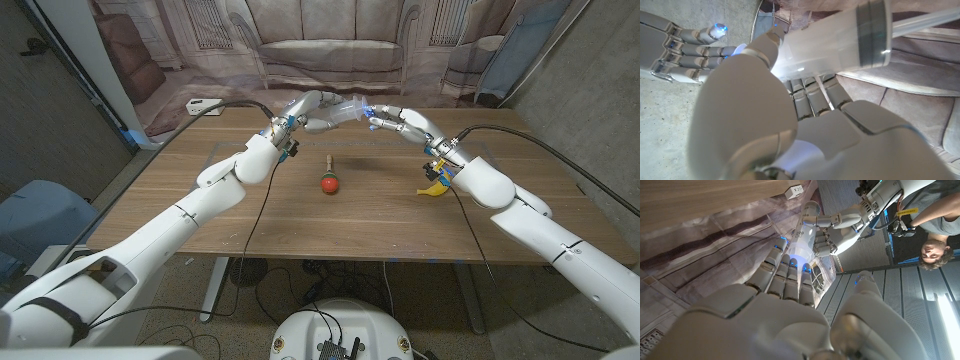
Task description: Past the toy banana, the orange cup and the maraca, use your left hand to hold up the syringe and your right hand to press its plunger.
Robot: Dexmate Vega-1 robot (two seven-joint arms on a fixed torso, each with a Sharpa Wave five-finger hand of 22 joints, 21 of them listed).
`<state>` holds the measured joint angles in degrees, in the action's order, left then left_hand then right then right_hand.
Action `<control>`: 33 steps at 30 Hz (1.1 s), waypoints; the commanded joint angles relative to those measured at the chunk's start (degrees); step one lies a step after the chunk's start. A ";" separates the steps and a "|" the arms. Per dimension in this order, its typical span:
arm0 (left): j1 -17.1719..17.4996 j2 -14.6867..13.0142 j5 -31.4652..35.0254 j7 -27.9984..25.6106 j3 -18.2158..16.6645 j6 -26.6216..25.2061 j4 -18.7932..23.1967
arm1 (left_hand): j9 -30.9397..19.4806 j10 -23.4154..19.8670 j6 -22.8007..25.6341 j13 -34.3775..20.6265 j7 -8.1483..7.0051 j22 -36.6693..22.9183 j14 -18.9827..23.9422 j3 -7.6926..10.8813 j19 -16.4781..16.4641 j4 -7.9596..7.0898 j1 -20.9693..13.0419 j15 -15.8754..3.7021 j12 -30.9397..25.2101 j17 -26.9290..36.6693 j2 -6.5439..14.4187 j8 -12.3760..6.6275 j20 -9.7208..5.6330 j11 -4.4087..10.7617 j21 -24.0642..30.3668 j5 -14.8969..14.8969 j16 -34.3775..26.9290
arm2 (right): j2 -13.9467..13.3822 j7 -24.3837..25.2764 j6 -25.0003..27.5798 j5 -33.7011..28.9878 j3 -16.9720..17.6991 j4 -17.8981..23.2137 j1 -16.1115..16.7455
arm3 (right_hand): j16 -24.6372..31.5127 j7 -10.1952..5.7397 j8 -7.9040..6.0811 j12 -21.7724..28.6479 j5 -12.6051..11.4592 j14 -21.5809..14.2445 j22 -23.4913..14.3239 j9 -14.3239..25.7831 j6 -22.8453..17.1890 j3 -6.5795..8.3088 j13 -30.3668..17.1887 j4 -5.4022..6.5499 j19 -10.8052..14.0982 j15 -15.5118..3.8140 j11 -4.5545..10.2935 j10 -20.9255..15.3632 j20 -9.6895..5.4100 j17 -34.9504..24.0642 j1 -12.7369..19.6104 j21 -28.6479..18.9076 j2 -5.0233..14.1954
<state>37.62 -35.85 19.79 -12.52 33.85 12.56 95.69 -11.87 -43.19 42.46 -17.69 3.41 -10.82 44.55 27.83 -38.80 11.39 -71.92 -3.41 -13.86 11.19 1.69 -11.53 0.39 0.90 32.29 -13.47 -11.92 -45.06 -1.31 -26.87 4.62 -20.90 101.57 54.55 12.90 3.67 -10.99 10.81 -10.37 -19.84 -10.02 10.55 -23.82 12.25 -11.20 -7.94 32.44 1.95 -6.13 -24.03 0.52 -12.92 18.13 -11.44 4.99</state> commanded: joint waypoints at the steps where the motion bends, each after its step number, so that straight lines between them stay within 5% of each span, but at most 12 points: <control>1: 0.76 -0.66 -0.23 -0.14 -0.63 -0.33 0.67 | -0.13 -0.29 0.41 -0.14 0.14 -0.25 2.01 2.11 -0.61 -1.96 -1.81 -2.00 0.17 0.17 4.01 -0.19 0.02 0.07 0.68 -0.26 -0.26 | -0.30 1.25 0.83 -0.50 0.89 0.67 0.71 | -0.18 -0.11 0.10 0.05 0.00 0.30 -0.05 0.28 0.40 0.00 0.04 -0.38 -0.03 0.07 0.01 0.43 0.04 -0.10 0.66 0.17 -0.29; 33: 1.89 -1.40 -0.82 -1.10 -1.70 -0.09 0.42 | -0.15 -0.18 0.46 -0.30 0.04 -0.23 1.88 2.14 -0.47 -1.96 -1.64 -2.14 0.28 0.14 3.92 -0.18 0.00 0.07 1.12 -0.26 -0.18 | 0.09 3.83 1.90 0.66 2.85 0.68 1.85 | -0.03 -0.17 -0.20 -0.01 0.00 0.25 -0.07 0.45 0.50 -0.04 0.02 -0.33 0.01 -0.09 -0.03 1.63 0.12 -0.29 1.00 0.06 -0.30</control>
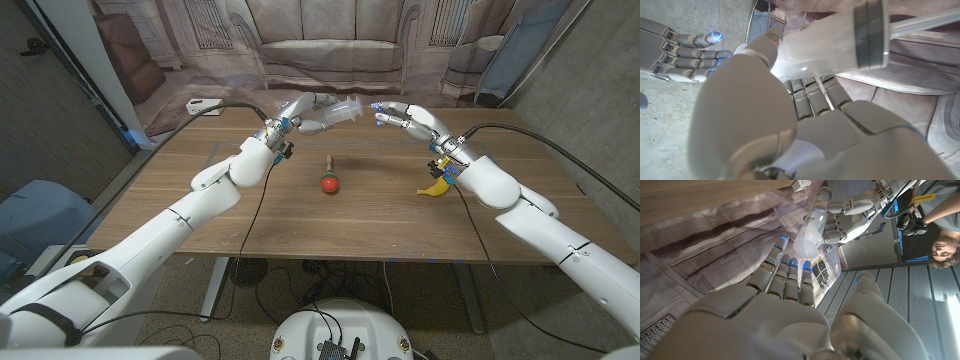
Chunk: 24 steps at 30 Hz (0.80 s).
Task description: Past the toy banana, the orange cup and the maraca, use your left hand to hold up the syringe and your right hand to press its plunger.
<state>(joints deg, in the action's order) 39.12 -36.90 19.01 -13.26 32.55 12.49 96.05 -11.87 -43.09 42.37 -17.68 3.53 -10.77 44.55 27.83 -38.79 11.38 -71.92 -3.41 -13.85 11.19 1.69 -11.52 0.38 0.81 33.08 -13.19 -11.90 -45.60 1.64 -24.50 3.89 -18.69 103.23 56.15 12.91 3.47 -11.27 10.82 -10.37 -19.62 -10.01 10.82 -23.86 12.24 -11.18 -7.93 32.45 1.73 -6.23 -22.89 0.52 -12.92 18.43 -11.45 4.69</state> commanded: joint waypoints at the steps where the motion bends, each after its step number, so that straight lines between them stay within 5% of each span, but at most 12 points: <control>1: 0.51 -0.43 -0.04 -0.44 -0.48 -0.08 0.16 | -0.15 -0.33 0.57 -0.31 -0.09 -0.27 1.91 2.13 -0.45 -1.90 -1.67 -2.17 0.25 0.13 3.85 -0.20 -0.01 0.19 0.34 -0.54 -0.21 | 0.72 0.94 -0.55 1.54 0.69 -1.10 0.26 | -0.04 -0.03 0.16 -0.03 0.00 0.04 -0.09 0.20 0.76 -0.04 -0.01 -0.34 0.00 0.13 0.09 0.55 0.12 -0.29 0.72 0.08 -0.02; 24: 2.12 -1.65 -1.24 -0.60 -1.68 -0.48 0.94 | -0.16 -0.34 0.61 -0.27 -0.13 -0.24 1.88 2.08 -0.25 -1.83 -1.72 -2.11 0.38 0.23 3.80 -0.20 0.02 0.17 0.60 -0.53 -0.29 | 1.99 2.29 -1.14 5.47 2.40 -2.82 1.19 | -0.35 0.08 0.66 -0.06 0.02 1.04 -0.09 0.22 3.05 -0.08 -0.03 -0.34 -0.72 0.56 0.12 1.43 0.15 -0.38 0.97 0.29 -0.07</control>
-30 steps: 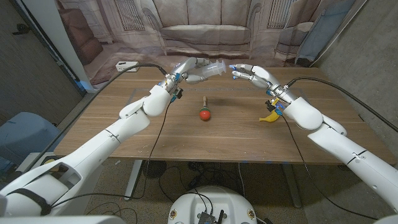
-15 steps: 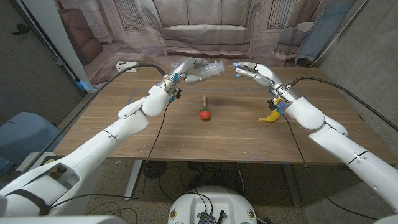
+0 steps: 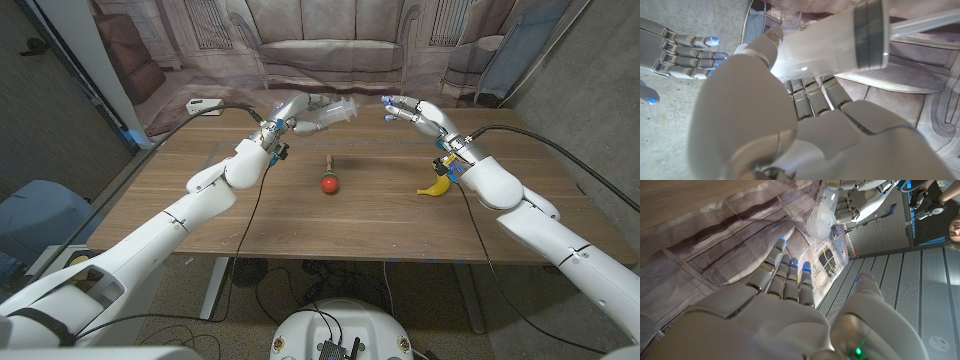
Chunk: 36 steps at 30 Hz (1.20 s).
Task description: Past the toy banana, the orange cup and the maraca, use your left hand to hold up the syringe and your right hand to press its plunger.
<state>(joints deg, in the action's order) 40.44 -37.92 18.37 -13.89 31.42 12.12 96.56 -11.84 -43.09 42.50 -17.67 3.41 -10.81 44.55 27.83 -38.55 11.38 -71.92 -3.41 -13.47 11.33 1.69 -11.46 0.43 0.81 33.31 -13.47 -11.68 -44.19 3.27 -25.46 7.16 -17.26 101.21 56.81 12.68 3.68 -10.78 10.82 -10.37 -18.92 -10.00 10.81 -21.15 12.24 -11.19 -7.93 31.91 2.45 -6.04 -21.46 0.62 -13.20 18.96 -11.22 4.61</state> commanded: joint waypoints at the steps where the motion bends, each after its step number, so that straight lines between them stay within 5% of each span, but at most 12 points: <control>1: 0.97 -0.72 -0.65 -0.02 -0.63 -0.17 0.52 | -0.20 -0.31 0.48 -0.28 0.05 -0.20 1.87 2.09 -0.47 -1.84 -1.72 -2.08 0.02 0.10 3.83 -0.25 -0.02 0.18 0.37 -0.24 -0.51 | 0.54 0.83 -0.13 2.20 1.14 -0.77 0.62 | -0.13 -0.11 0.17 -0.05 0.02 0.36 -0.10 0.22 0.36 -0.08 -0.03 -0.34 -0.24 -0.15 -0.07 0.00 0.07 -0.11 0.45 0.08 0.01; 36: 7.84 -4.58 -3.16 1.30 -2.92 -0.79 5.38 | -0.22 -0.42 0.49 -0.40 0.02 -0.17 1.85 2.15 -0.34 -1.85 -1.73 -2.16 0.04 0.12 3.85 -0.24 -0.02 0.08 0.83 -0.26 -0.54 | 1.64 -1.03 0.74 10.85 2.20 -2.05 1.33 | -0.26 0.24 0.02 0.06 0.08 1.05 -0.09 0.20 0.87 -0.19 -0.04 -0.23 -0.84 0.10 -0.42 0.45 0.37 -0.20 0.46 0.14 -0.03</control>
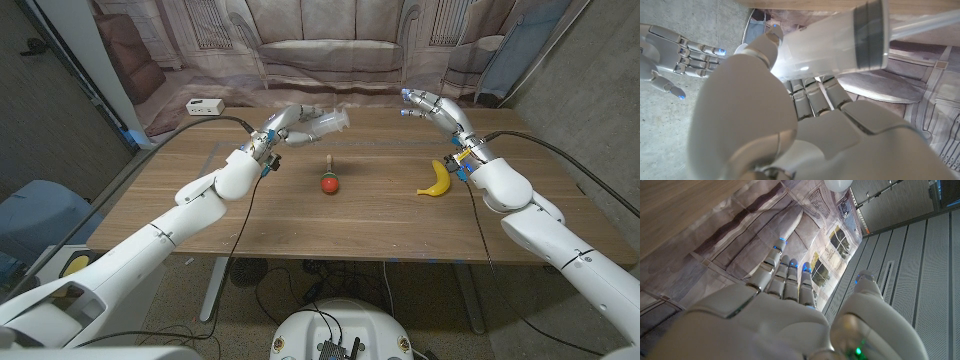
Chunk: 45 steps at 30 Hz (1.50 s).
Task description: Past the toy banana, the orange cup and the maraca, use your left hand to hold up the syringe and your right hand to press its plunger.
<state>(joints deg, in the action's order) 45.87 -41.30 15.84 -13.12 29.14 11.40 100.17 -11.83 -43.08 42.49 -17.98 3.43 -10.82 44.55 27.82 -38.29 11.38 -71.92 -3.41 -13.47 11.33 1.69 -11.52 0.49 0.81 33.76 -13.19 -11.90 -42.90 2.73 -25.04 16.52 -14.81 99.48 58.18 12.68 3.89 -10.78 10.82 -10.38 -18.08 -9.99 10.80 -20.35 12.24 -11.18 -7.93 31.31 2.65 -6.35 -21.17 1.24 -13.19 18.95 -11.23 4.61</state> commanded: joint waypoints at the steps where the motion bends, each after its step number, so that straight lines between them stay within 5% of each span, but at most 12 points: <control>1: 2.66 -1.33 -0.69 0.59 -0.72 -0.09 1.98 | -0.23 -0.43 0.52 -0.09 0.00 -0.16 1.88 2.15 -0.60 -1.83 -1.74 -2.18 0.03 0.11 3.83 -0.19 -0.09 0.09 0.39 -0.55 -0.32 | 0.40 -0.42 0.36 1.50 -0.29 -0.29 -0.04 | -0.26 0.05 0.00 0.07 0.08 0.22 -0.10 0.22 0.04 -0.19 -0.04 -0.23 -0.24 -0.09 -0.11 0.16 -0.25 -0.21 0.46 0.15 -0.03; 27: 11.12 -6.40 -2.57 3.36 -3.46 0.42 8.76 | -0.24 -0.38 0.55 -0.18 0.10 -0.14 1.93 2.21 -0.41 -1.85 -1.73 -2.06 0.10 0.13 3.87 -0.18 -0.03 0.10 0.70 -0.57 -0.38 | 0.32 1.26 2.46 0.83 -0.68 2.85 2.13 | -0.17 0.17 -0.12 0.19 0.13 0.28 -0.10 0.20 0.27 -0.26 -0.05 -0.16 -0.38 0.16 -0.23 0.29 -0.17 -0.27 0.47 0.08 -0.05; 45: 13.61 -8.36 -0.45 5.11 -3.70 -0.08 11.31 | -0.24 -0.41 0.53 -0.21 0.01 -0.12 1.94 2.22 -0.35 -1.85 -1.73 -2.09 0.13 0.17 3.89 -0.17 -0.02 0.06 0.94 -0.58 -0.42 | 0.15 1.24 3.51 0.13 -1.11 3.75 1.63 | -0.17 0.13 -0.22 0.27 0.14 0.43 -0.10 0.19 0.30 -0.27 -0.05 -0.15 -0.49 0.03 -0.25 0.29 -0.05 -0.29 0.57 0.06 -0.01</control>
<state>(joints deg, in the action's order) 58.14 -48.44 13.22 -8.88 25.35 11.67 109.84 -11.83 -43.08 42.34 -17.95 3.49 -10.81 44.55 27.83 -38.19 11.38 -71.92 -3.41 -13.46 11.35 1.69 -11.53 0.38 0.81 34.16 -13.29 -12.13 -42.60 3.88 -22.19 16.95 -15.70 102.74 60.03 12.69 4.09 -10.78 10.82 -10.38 -18.09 -9.99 10.79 -20.15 12.24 -11.18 -7.93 31.32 2.65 -6.55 -20.97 1.23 -13.18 18.95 -11.23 4.61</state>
